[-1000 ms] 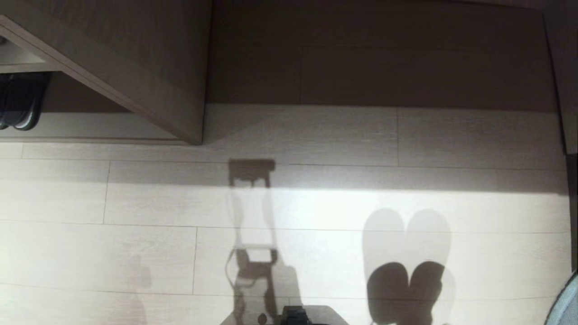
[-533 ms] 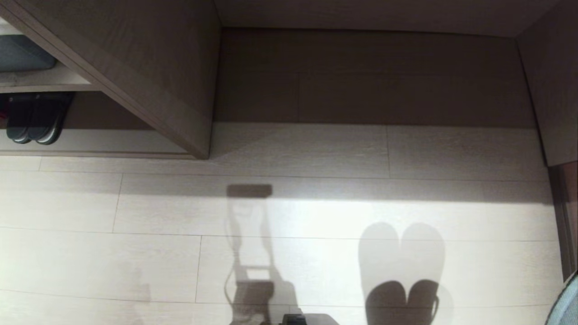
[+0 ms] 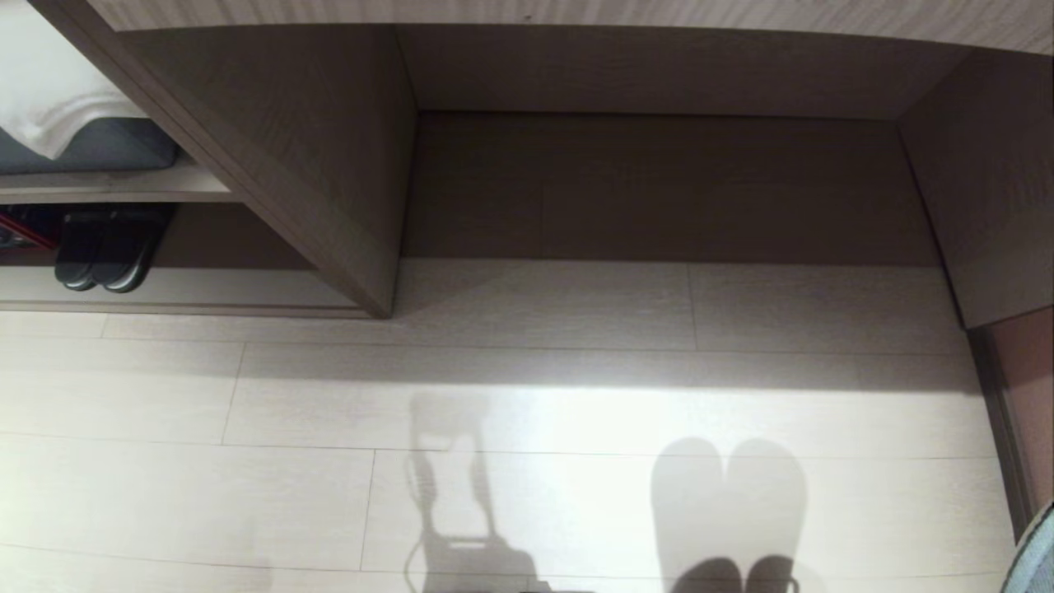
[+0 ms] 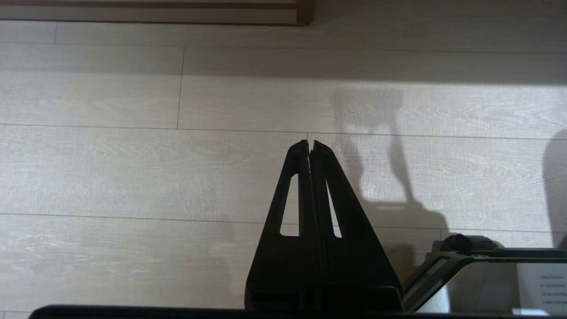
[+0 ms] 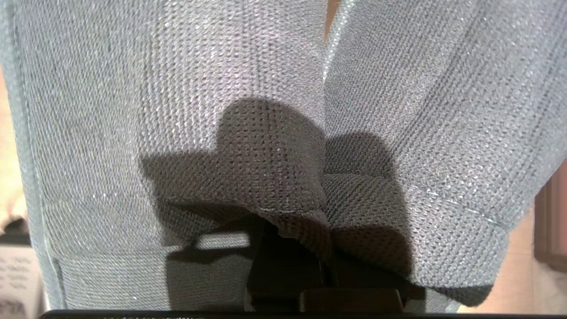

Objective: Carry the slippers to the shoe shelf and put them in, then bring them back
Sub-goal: Place the slippers into the shoe cabinet

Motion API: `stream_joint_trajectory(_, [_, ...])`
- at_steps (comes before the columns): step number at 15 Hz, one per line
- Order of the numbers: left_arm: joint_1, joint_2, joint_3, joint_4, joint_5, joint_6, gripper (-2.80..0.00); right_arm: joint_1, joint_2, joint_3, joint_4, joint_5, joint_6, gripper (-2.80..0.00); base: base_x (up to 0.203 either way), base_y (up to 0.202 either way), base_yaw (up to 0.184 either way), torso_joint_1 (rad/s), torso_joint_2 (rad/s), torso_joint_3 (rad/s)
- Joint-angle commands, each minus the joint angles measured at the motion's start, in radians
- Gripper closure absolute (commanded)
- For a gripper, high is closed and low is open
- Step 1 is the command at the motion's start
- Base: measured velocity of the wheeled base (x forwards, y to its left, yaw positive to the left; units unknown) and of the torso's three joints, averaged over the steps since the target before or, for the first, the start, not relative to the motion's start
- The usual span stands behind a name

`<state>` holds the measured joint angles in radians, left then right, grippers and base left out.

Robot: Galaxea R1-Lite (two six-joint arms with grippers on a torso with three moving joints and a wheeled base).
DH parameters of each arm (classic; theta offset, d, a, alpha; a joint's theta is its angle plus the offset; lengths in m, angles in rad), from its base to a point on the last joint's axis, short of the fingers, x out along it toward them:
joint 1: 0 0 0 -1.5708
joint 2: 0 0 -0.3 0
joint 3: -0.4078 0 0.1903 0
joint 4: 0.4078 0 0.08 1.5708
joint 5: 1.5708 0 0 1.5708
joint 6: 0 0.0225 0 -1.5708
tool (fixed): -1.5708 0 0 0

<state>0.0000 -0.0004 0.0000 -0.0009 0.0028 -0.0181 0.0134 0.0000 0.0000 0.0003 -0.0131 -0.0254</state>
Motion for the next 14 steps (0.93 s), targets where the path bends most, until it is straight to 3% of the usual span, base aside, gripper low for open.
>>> stream_joint_trajectory(1, [0.001,0.0,0.0,-0.001,-0.001,0.0,0.0,0.0,0.002,0.0,-0.002,-0.002,0.007,0.0,0.0,0.0,0.0,0.006,0.0,0.197])
stream_joint_trajectory(5, [0.002,0.0,0.0,-0.001,-0.001,0.001,0.0,0.0,0.002,0.0,-0.01,0.022,-0.073,0.0,0.0,0.0,0.0,-0.001,0.0,0.206])
stream_joint_trajectory(14, [0.0,0.0,0.0,-0.001,-0.001,0.001,0.0,0.0,0.0,0.0,-0.008,0.024,-0.067,0.0,0.0,0.0,0.0,0.003,0.0,0.201])
